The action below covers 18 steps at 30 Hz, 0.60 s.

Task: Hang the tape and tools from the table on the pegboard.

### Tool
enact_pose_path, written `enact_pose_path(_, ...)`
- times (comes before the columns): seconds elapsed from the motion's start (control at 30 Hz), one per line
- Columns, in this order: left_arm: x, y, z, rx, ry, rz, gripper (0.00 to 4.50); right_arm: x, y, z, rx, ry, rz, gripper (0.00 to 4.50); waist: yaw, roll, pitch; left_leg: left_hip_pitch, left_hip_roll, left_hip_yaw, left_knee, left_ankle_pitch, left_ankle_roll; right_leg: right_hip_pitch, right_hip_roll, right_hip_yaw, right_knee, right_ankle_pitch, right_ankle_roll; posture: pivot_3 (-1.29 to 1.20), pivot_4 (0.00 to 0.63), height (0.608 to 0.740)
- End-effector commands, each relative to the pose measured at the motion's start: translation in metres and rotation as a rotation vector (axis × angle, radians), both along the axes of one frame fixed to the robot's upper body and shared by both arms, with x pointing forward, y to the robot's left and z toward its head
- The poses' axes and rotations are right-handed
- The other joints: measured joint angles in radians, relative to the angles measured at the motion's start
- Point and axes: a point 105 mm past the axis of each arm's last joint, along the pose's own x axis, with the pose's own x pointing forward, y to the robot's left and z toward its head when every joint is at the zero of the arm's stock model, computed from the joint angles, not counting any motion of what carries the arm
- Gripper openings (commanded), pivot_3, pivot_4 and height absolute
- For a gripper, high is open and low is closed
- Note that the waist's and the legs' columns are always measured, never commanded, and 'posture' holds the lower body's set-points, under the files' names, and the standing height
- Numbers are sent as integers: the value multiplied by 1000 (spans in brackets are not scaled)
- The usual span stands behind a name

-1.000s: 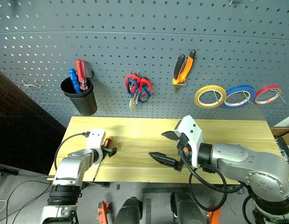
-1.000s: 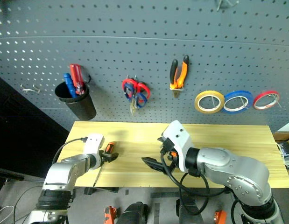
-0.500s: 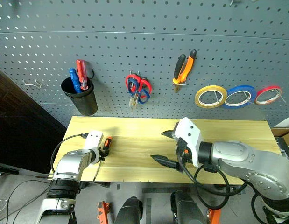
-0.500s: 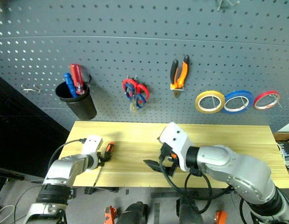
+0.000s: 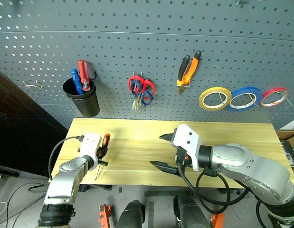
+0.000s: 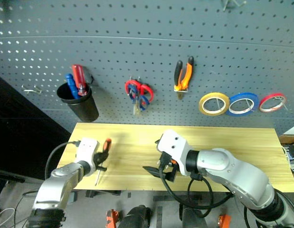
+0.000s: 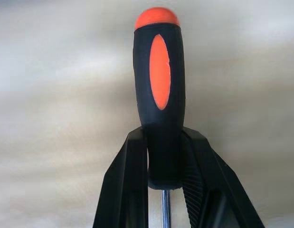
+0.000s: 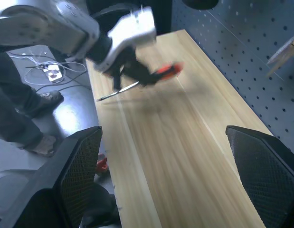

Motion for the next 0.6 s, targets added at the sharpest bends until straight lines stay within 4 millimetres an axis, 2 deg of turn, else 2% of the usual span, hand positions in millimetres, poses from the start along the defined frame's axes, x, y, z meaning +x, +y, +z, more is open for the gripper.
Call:
enact_pose_path(0.03,-17,-17,64,83,-297,-100,582,0,-4,14,36,-64,26,4500,6,-1,-2,0,0,0,0,0,0,0,0,0,0,0,0,41,184,740)
enact_pose_path(0.07,-19,-21,68,95,-322,-113,582,1,-5,14,37,-66,29,4500,12,-1,-5,0,0,0,0,0,0,1,0,0,0,0,0,52,175,740)
enact_pose_path(0.2,-27,-64,122,122,-584,-282,582,6,-7,19,33,-86,63,4500,28,-5,-13,1,-1,1,0,0,0,1,1,0,0,0,0,82,151,740)
enact_pose_path(0.3,-20,-73,148,108,-688,-285,582,10,-7,20,25,-102,77,4500,45,-7,-24,1,0,1,1,0,0,1,2,-3,1,0,0,103,126,740)
enact_pose_path(0.37,-8,-71,180,81,-792,-230,582,13,-7,22,21,-118,87,4500,50,-8,-33,1,-1,2,1,0,0,1,2,-3,1,0,0,111,116,740)
enact_pose_path(0.43,4,-64,201,30,-836,-145,582,16,-8,24,17,-130,94,4500,53,-13,-39,1,-1,2,1,0,0,1,3,-4,2,0,0,119,102,740)
enact_pose_path(0.6,27,-48,239,-96,-888,-10,582,23,-9,24,2,-150,102,4500,51,-17,-66,2,-2,3,1,1,0,1,4,-2,2,1,0,122,84,740)
